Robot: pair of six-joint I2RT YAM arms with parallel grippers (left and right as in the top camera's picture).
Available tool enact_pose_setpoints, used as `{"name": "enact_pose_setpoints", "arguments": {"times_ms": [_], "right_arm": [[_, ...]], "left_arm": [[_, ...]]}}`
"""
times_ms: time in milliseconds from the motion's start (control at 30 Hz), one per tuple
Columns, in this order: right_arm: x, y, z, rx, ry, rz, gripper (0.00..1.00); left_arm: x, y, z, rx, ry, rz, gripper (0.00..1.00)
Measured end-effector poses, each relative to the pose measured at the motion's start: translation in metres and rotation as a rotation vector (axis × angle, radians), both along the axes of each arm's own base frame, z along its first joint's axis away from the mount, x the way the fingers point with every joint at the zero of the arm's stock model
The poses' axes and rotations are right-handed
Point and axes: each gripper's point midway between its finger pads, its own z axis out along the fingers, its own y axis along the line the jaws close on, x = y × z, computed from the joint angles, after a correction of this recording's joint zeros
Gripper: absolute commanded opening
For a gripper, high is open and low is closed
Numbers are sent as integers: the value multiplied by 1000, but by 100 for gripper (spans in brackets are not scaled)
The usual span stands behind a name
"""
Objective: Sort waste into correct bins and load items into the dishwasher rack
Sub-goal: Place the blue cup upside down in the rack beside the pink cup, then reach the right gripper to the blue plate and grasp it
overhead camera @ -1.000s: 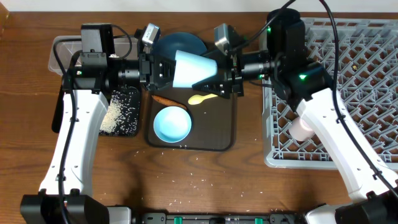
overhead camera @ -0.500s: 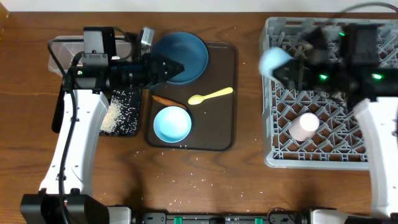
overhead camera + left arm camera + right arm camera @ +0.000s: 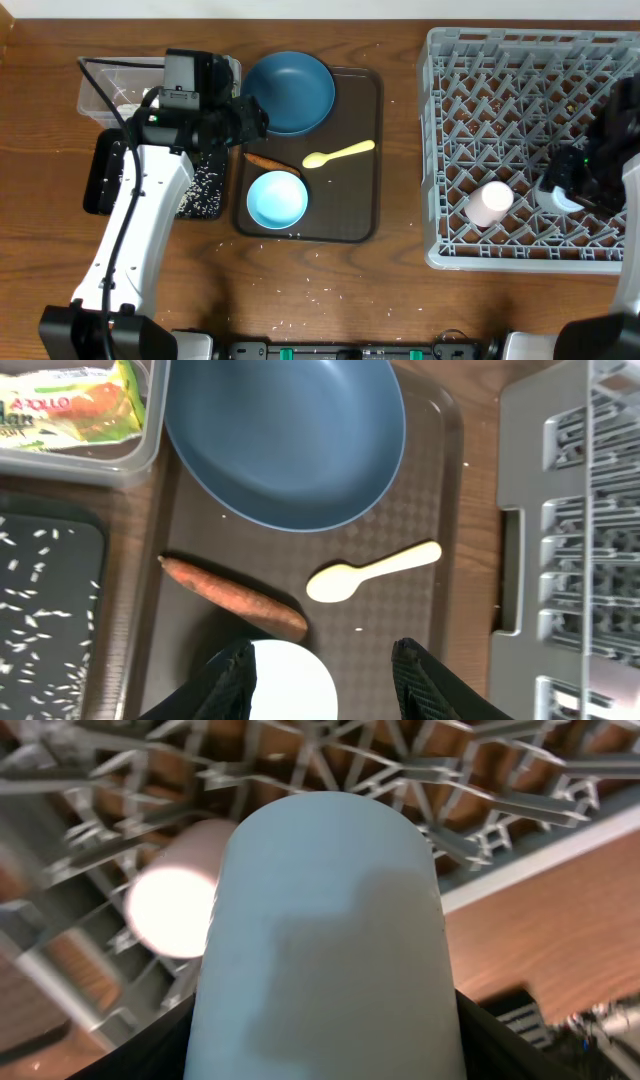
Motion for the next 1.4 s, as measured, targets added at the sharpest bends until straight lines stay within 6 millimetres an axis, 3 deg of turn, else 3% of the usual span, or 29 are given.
{"name": "enact_pose_setpoints", "arguments": {"times_ms": [167, 333, 433, 500, 567, 800, 933, 1033, 1133, 1233, 1400], "right_arm": [[2, -22, -23, 8, 74, -62, 62], [15, -28, -49, 32, 111, -66, 64], [20, -26, -63, 60, 142, -63, 89], [19, -25, -70, 76, 165, -63, 99], [19, -23, -74, 92, 178, -56, 99], [33, -17, -64, 128, 122, -51, 98], [64, -3, -24, 136, -44, 15, 96], [90, 25, 21, 124, -221, 120, 96], [113, 77, 63, 136, -399, 279, 95], [129, 135, 81, 177, -501, 420, 92], [168, 233, 89, 253, -657, 566, 91]], "left_arm": [[-1, -5, -2, 34, -5, -15, 47], [-1, -6, -5, 66, -6, -19, 47], [0, -6, -6, 77, -6, -19, 47], [0, -5, -7, 82, -5, -19, 47], [0, -5, -8, 84, -4, -19, 47], [1, -3, -8, 98, -7, -20, 47], [1, -3, -9, 103, -9, -23, 47], [1, -3, -9, 105, -10, -25, 47], [2, -3, -12, 110, -4, -28, 47], [1, -2, -16, 113, 12, -29, 47], [-1, 5, -22, 145, 34, -13, 48]]}}
